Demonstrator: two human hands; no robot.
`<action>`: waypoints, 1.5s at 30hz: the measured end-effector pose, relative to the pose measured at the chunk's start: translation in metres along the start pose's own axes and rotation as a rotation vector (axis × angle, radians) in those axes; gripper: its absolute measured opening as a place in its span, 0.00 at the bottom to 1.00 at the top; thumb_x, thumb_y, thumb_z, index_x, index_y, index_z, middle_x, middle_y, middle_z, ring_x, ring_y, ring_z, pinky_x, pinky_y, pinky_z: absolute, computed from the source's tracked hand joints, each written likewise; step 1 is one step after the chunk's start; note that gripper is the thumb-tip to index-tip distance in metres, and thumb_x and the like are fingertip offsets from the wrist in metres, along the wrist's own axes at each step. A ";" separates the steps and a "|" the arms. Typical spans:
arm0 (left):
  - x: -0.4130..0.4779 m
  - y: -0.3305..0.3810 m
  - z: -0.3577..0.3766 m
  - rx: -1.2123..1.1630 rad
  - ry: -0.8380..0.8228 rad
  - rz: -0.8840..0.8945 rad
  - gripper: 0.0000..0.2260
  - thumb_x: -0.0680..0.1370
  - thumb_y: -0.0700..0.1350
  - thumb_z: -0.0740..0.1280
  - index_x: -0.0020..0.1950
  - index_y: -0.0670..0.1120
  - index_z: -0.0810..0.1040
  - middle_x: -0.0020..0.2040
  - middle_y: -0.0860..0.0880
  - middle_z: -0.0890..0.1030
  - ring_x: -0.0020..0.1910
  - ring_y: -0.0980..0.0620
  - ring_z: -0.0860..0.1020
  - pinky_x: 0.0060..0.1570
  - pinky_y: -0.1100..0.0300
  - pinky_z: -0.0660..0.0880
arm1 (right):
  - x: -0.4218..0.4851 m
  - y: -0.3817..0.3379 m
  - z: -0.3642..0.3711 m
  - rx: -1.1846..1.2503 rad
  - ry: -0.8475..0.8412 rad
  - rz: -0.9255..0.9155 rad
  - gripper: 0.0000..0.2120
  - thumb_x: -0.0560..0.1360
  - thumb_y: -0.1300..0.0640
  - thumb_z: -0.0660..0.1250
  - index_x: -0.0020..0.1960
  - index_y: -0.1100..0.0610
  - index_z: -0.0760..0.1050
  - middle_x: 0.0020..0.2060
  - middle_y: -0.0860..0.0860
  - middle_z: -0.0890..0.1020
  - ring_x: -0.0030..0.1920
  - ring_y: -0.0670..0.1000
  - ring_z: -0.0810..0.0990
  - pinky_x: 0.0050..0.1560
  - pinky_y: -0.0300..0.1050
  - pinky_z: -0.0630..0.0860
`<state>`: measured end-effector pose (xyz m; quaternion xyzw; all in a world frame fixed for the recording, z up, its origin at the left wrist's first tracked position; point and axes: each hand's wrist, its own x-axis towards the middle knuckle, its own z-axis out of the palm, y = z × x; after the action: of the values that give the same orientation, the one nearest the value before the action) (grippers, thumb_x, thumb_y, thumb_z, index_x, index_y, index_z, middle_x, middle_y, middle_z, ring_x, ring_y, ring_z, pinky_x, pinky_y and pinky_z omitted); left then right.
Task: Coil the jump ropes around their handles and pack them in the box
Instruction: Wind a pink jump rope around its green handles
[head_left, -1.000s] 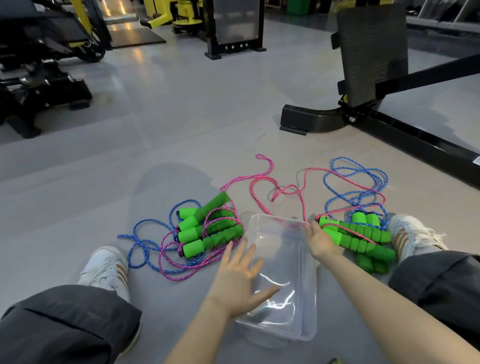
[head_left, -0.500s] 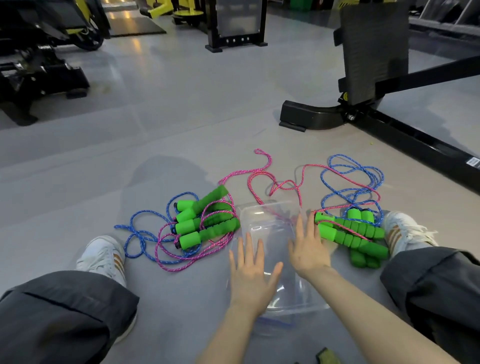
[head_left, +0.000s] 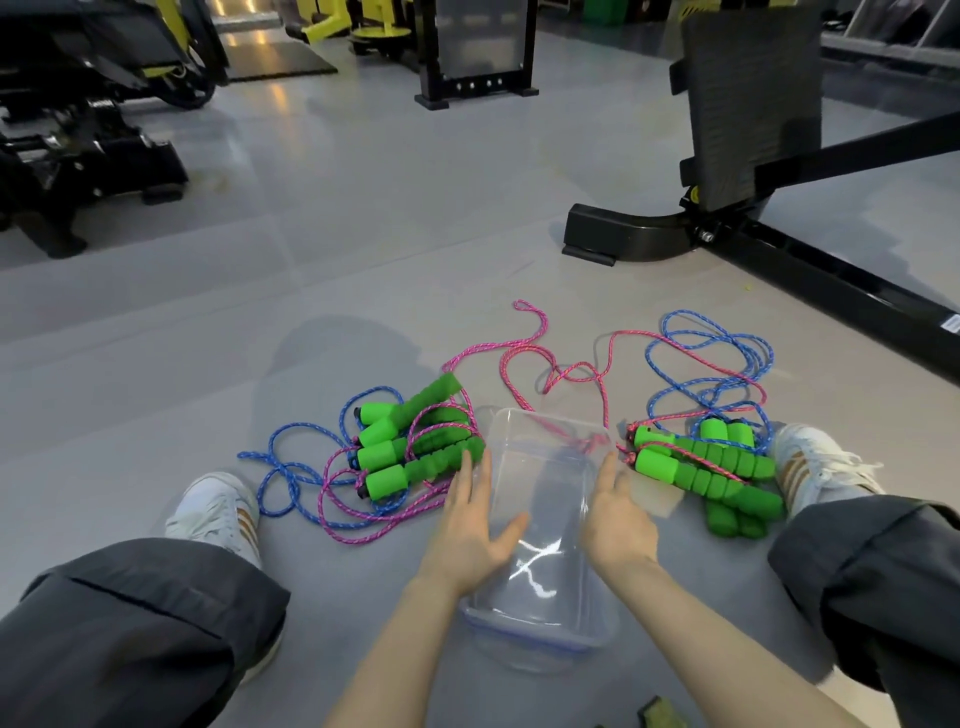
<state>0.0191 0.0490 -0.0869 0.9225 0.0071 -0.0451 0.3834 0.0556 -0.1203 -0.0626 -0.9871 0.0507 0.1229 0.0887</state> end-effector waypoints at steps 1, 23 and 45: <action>-0.003 0.003 0.002 -0.118 0.008 -0.032 0.39 0.76 0.60 0.64 0.78 0.53 0.43 0.78 0.51 0.41 0.75 0.58 0.41 0.71 0.63 0.45 | 0.000 0.002 0.000 0.021 -0.003 0.002 0.38 0.75 0.66 0.57 0.75 0.62 0.35 0.76 0.55 0.50 0.59 0.57 0.77 0.49 0.47 0.74; 0.002 0.009 -0.031 0.361 0.124 -0.067 0.43 0.68 0.68 0.30 0.79 0.49 0.49 0.79 0.49 0.50 0.77 0.53 0.51 0.73 0.50 0.44 | 0.022 -0.025 -0.027 -0.216 0.096 -0.241 0.32 0.76 0.63 0.52 0.76 0.57 0.42 0.76 0.58 0.45 0.76 0.58 0.48 0.73 0.54 0.51; 0.042 -0.085 -0.099 0.502 -0.052 -0.286 0.27 0.83 0.57 0.50 0.79 0.49 0.48 0.79 0.44 0.46 0.77 0.47 0.50 0.74 0.50 0.49 | 0.106 -0.172 -0.019 -0.210 -0.183 -0.617 0.17 0.78 0.56 0.57 0.64 0.61 0.69 0.62 0.59 0.68 0.64 0.59 0.66 0.64 0.51 0.64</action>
<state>0.0643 0.1779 -0.0810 0.9766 0.1159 -0.1229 0.1328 0.1829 0.0358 -0.0429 -0.9446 -0.2714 0.1829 0.0238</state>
